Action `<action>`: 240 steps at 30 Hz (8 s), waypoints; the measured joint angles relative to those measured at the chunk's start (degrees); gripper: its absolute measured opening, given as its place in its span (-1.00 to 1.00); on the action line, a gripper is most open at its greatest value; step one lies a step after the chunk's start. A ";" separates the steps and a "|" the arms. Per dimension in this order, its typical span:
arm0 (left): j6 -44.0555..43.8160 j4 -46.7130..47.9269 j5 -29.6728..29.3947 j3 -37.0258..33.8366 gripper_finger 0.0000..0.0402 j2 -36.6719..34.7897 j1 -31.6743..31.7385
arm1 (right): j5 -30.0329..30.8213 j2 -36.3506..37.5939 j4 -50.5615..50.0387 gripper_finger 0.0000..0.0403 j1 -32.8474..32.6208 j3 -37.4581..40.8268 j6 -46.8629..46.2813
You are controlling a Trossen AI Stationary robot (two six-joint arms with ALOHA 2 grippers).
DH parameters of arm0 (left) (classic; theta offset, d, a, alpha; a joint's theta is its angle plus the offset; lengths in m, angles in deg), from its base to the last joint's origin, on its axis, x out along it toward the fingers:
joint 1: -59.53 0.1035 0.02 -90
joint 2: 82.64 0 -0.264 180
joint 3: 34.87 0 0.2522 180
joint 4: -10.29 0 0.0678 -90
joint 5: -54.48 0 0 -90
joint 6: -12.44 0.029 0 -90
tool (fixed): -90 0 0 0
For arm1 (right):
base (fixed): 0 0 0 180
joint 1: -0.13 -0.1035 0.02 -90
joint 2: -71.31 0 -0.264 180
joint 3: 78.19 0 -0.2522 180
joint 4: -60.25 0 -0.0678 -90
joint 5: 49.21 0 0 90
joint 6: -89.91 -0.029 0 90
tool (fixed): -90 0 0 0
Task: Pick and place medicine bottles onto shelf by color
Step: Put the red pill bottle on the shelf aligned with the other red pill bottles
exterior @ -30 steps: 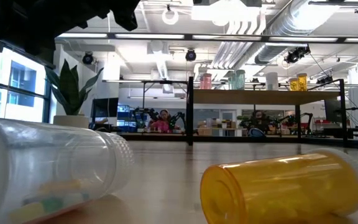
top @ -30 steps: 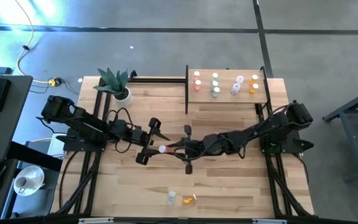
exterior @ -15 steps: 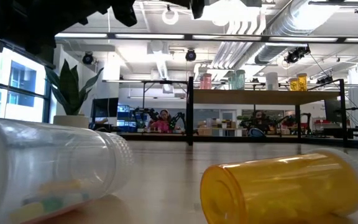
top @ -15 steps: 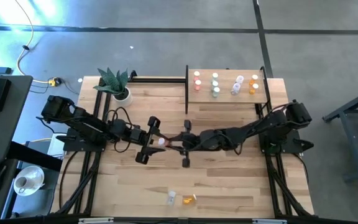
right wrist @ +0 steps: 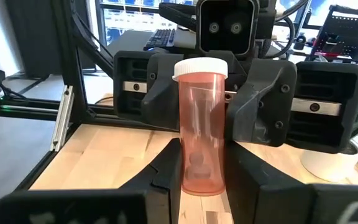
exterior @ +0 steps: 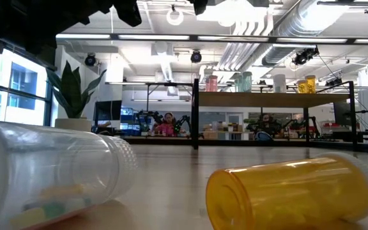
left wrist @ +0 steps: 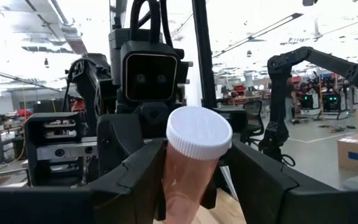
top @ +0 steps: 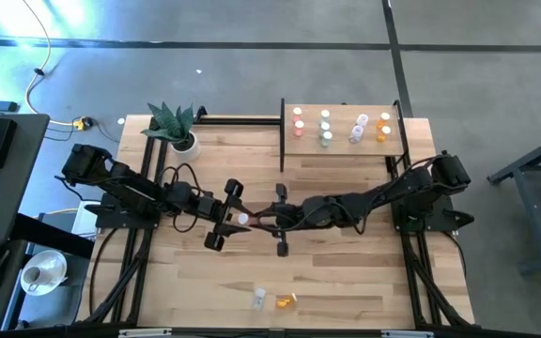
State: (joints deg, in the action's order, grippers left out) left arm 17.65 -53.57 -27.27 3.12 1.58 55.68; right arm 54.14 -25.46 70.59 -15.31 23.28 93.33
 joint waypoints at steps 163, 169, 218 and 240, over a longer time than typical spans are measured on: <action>-0.33 68.01 -22.61 19.78 0.14 -2.12 -2.21 | 17.27 20.18 -40.95 -0.48 2.12 -0.01 -7.47; -0.48 67.89 -22.40 19.76 0.14 -2.12 -2.21 | 19.18 27.77 -40.79 -0.48 9.95 -0.01 -7.75; -0.50 69.27 -22.40 19.76 0.14 -2.05 -2.21 | -0.18 9.49 -60.44 -0.48 35.04 -11.73 -22.91; -0.50 69.29 -22.39 19.76 0.14 -2.05 -2.21 | 2.51 7.19 -59.71 -0.40 35.01 -11.73 -21.40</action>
State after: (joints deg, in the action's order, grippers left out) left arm 17.15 15.71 -49.66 22.88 -0.47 53.47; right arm 56.64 -18.27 10.87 19.70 11.56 71.93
